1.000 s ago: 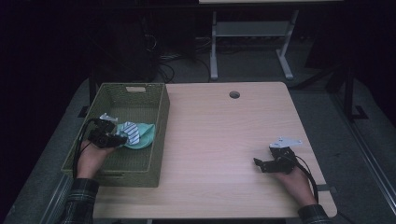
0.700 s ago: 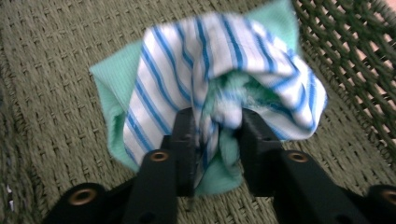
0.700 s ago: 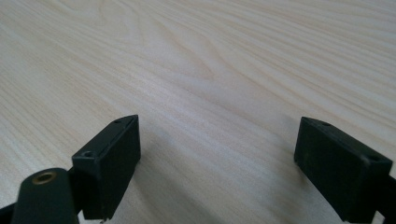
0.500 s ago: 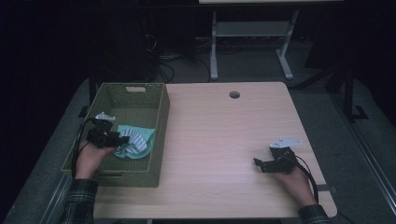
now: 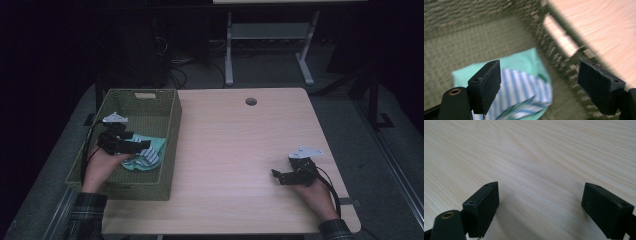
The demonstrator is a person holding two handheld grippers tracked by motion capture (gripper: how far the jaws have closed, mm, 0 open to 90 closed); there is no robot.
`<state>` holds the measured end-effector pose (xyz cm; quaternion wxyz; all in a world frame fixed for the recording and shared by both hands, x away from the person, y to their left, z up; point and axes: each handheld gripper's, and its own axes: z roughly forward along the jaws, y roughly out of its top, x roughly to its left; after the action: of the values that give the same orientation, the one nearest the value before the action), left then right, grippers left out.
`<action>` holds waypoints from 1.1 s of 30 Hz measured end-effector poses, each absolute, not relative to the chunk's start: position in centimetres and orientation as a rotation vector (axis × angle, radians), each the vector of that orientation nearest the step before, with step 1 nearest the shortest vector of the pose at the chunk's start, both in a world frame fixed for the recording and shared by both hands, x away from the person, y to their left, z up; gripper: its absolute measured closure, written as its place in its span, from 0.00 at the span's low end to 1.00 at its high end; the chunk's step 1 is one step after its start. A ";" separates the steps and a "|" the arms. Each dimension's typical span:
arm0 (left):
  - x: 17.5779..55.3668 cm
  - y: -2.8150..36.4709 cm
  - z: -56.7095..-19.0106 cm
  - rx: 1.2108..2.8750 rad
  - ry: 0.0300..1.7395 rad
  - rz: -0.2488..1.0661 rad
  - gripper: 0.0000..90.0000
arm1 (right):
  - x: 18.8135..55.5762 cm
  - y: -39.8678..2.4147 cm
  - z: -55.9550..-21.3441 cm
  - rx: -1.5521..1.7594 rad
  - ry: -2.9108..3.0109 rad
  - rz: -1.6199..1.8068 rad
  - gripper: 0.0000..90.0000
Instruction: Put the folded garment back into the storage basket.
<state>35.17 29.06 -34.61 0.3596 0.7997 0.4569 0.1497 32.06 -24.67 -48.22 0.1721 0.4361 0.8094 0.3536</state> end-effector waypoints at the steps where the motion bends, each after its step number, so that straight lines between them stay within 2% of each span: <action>1: 35.1 28.6 -34.4 2.053 1.166 0.380 0.20 | 32.1 -24.7 -48.2 1.240 2.297 1.004 0.16; 16: 34.2 20.2 -33.4 2.029 0.979 0.332 0.21 | 32.0 -24.6 -48.2 1.242 2.296 1.004 0.16; 26: 34.1 14.6 -34.6 2.063 0.897 0.303 0.21 | 32.0 -24.6 -48.2 1.242 2.296 1.004 0.16; 33: 33.7 11.0 -36.7 2.130 0.850 0.289 0.21 | 32.0 -24.7 -48.2 1.241 2.296 1.003 0.16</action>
<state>33.69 10.95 -36.69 0.4032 0.8433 0.3365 0.1143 32.04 -24.65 -48.22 0.1718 0.4372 0.8089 0.3535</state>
